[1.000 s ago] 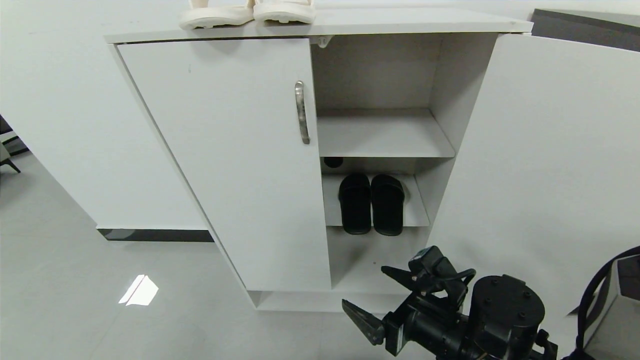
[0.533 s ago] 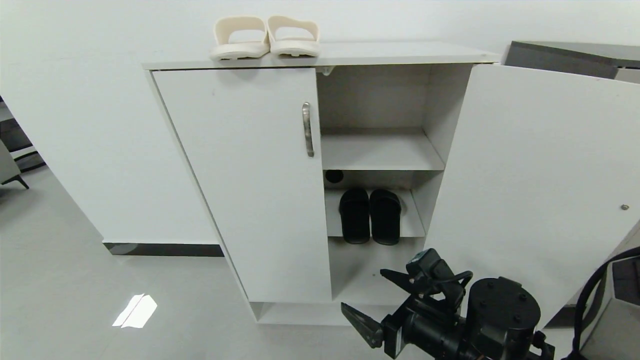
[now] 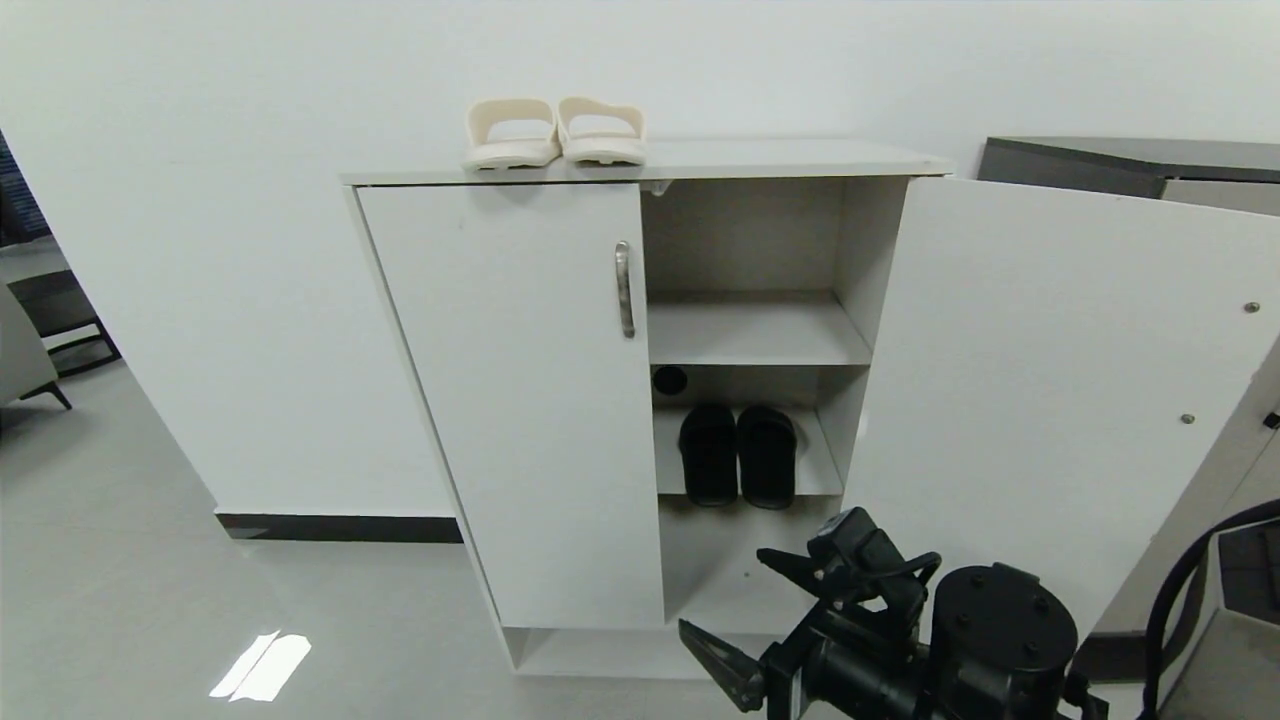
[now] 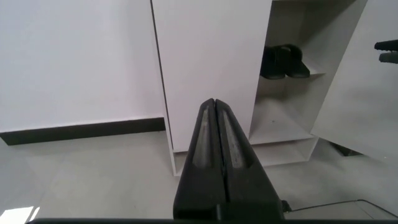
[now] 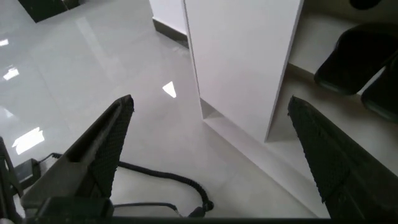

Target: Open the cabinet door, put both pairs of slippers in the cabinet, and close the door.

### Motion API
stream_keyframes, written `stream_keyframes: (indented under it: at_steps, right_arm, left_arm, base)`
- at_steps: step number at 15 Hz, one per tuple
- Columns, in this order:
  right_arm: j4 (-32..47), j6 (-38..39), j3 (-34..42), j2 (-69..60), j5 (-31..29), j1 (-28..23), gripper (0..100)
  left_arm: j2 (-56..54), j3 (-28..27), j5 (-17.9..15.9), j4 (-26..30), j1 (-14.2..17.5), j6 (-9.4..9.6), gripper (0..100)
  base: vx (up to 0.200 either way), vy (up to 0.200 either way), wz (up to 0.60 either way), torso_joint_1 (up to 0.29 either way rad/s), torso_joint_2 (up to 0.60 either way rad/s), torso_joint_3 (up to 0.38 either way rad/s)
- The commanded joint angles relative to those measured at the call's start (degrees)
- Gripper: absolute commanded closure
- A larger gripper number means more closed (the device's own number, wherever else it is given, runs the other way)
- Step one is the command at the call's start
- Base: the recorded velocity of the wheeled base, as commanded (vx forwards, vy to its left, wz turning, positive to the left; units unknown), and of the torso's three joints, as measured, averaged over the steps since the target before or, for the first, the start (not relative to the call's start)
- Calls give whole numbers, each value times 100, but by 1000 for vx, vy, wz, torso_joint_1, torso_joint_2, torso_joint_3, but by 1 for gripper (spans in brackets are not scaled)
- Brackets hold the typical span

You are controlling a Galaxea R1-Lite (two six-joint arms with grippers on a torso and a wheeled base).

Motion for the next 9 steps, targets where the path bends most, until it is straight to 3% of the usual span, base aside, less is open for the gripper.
stream_keyframes:
  at_steps: [1, 3, 9]
  right_arm:
    - [-34, 0, 77, 13, 0, 69, 0]
    - [-96, 0, 165, 4, 123, 130, 0]
    - [-184, -18, 288, 22, 238, 166, 0]
  left_arm:
    - [8, 1, 3, 2, 3, 8, 100]
    - [8, 1, 3, 2, 3, -18, 100]
    - [8, 1, -6, 2, 3, -36, 100]
  base:
    - [0, 0, 0, 0, 0, 0]
    - [0, 0, 0, 0, 0, 0]
    - [0, 200, 0, 6, 2, 4]
